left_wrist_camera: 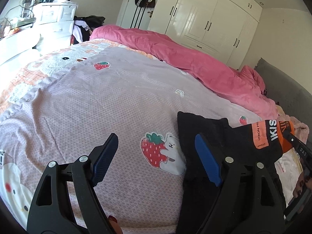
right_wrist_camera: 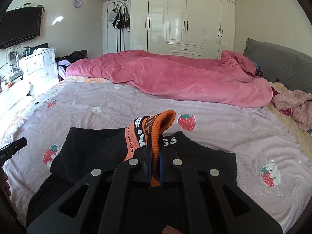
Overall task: Fold small clothes
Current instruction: 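Lay the orange cuff flat on the shirt back and open the right gripper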
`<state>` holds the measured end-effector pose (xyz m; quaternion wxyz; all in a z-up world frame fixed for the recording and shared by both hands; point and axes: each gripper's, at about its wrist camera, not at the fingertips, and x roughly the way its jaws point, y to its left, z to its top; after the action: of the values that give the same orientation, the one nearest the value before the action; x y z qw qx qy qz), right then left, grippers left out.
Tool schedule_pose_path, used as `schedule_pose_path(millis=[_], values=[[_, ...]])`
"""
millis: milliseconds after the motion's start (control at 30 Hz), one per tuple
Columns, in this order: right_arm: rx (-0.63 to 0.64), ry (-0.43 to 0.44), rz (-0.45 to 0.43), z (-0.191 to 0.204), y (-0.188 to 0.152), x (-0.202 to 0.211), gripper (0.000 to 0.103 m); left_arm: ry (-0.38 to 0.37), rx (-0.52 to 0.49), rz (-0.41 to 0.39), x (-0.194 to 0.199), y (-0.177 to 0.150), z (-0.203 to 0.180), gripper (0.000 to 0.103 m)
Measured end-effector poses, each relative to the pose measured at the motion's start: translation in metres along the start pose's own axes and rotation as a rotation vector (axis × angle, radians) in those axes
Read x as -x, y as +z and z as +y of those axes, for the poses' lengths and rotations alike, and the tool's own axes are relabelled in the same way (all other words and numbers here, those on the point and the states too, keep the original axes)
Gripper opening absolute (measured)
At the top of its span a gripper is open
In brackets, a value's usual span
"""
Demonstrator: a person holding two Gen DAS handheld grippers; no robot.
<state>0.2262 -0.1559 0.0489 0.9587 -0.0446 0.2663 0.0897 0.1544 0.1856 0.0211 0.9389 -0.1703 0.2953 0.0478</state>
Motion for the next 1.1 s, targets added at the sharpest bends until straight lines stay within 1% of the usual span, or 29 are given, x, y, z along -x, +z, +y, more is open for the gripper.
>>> schedule_pose_path(millis=[100,200,300,367,433,500,567,667,700,733,800,900,1000,1100], values=[[-0.006,-0.012,0.0,-0.009,-0.004,0.0,0.005,-0.005,-0.027,0.006,-0.003,-0.003,-0.008,0.073],[-0.013,-0.02,-0.004,-0.017,-0.009,0.001,0.005,-0.035,-0.092,0.005,-0.004,-0.006,-0.024,0.073],[-0.023,-0.021,0.002,-0.025,-0.013,-0.001,0.005,-0.102,-0.152,0.015,-0.006,-0.012,-0.049,0.073],[-0.033,-0.016,0.01,-0.029,-0.015,-0.003,0.005,-0.154,-0.187,0.046,-0.011,-0.017,-0.067,0.073],[-0.038,-0.013,0.013,-0.032,-0.017,-0.004,0.005,-0.156,-0.222,0.07,-0.02,-0.018,-0.08,0.073],[-0.037,-0.016,0.014,-0.034,-0.02,-0.005,0.005,-0.143,-0.225,0.074,-0.027,-0.016,-0.088,0.073],[-0.043,-0.014,0.02,-0.037,-0.022,-0.006,0.005,-0.145,-0.202,0.09,-0.035,-0.01,-0.093,0.073],[-0.049,-0.013,0.028,-0.043,-0.027,-0.009,0.005,-0.109,-0.226,0.113,-0.05,-0.003,-0.111,0.073],[-0.052,-0.014,0.032,-0.044,-0.029,-0.01,0.005,-0.112,-0.227,0.119,-0.055,0.0,-0.116,0.073],[-0.058,-0.014,0.036,-0.047,-0.032,-0.012,0.005,-0.14,-0.215,0.128,-0.061,0.001,-0.12,0.073],[-0.073,-0.01,0.045,-0.052,-0.036,-0.015,0.005,-0.174,-0.199,0.145,-0.069,-0.002,-0.122,0.073],[-0.094,-0.009,0.057,-0.058,-0.039,-0.02,0.005,-0.225,-0.222,0.172,-0.079,-0.013,-0.126,0.073],[-0.114,-0.004,0.07,-0.062,-0.043,-0.024,0.005,-0.25,-0.259,0.176,-0.082,-0.018,-0.13,0.073],[-0.113,-0.009,0.074,-0.064,-0.045,-0.024,0.005,-0.257,-0.262,0.212,-0.09,-0.025,-0.133,0.073]])
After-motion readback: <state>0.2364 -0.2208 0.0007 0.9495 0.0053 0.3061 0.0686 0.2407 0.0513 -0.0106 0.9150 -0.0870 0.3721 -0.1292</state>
